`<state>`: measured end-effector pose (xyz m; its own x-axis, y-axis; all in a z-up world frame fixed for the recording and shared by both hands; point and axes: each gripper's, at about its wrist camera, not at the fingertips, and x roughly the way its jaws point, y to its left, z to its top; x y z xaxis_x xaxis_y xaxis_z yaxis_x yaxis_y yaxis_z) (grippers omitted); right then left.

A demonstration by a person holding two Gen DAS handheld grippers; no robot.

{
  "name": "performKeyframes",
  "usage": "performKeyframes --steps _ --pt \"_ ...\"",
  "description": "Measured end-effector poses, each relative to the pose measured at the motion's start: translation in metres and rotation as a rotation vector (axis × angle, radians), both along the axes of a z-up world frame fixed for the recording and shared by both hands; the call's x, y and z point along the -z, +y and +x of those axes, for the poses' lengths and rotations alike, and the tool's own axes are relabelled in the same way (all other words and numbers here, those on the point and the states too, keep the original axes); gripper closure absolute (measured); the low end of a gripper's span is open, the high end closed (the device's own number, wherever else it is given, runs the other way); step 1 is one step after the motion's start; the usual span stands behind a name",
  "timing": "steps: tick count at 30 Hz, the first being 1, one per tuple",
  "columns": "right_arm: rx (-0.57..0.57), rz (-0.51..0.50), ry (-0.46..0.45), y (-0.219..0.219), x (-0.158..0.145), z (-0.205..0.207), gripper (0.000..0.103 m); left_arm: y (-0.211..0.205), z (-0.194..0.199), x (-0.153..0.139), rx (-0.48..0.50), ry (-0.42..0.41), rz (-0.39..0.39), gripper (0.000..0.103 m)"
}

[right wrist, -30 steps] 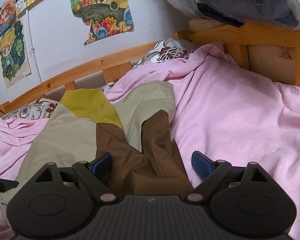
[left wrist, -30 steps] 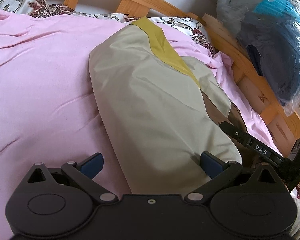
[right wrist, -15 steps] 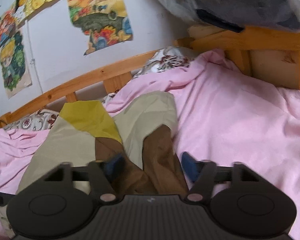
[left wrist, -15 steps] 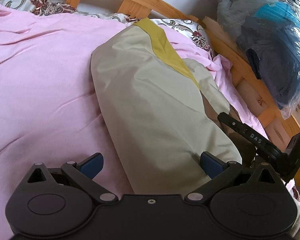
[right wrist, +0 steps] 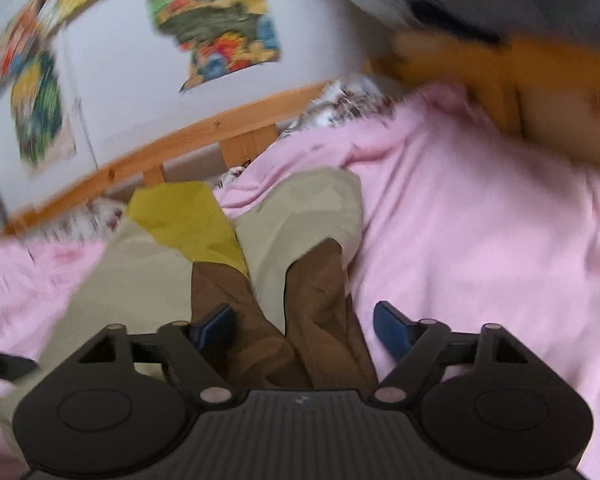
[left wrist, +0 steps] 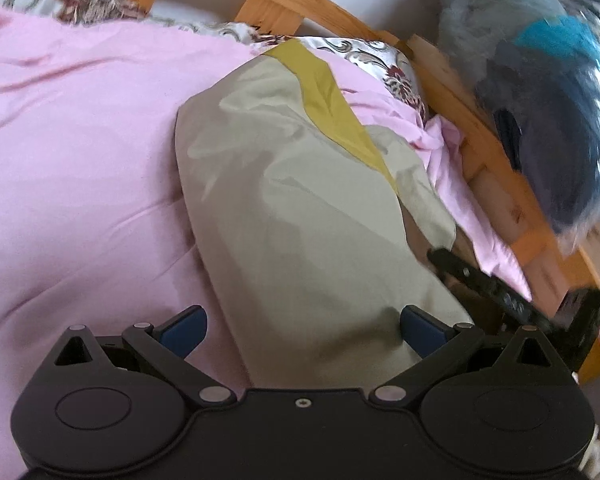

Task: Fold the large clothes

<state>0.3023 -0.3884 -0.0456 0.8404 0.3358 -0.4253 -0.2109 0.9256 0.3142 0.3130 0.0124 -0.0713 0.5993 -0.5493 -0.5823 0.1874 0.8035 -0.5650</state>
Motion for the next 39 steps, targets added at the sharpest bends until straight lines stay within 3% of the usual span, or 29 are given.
performKeyframes --steps 2,6,17,35,39 --pt "0.001 0.042 0.006 -0.006 0.001 0.001 0.02 0.004 0.012 0.007 -0.021 0.046 -0.064 0.001" --pt "-0.01 -0.019 -0.001 0.003 0.004 0.0 0.015 0.006 0.029 0.019 -0.068 0.128 -0.144 0.001" --pt "-0.023 -0.11 -0.015 0.016 0.007 -0.002 0.009 -0.005 0.03 0.014 -0.043 0.1 -0.061 0.001" --pt "-0.025 -0.123 -0.026 0.019 0.007 -0.005 0.008 -0.006 0.029 0.014 -0.045 0.099 -0.055 0.001" --pt "-0.022 -0.125 -0.028 0.019 0.006 -0.006 0.013 -0.007 0.029 0.013 -0.043 0.095 -0.049 0.001"
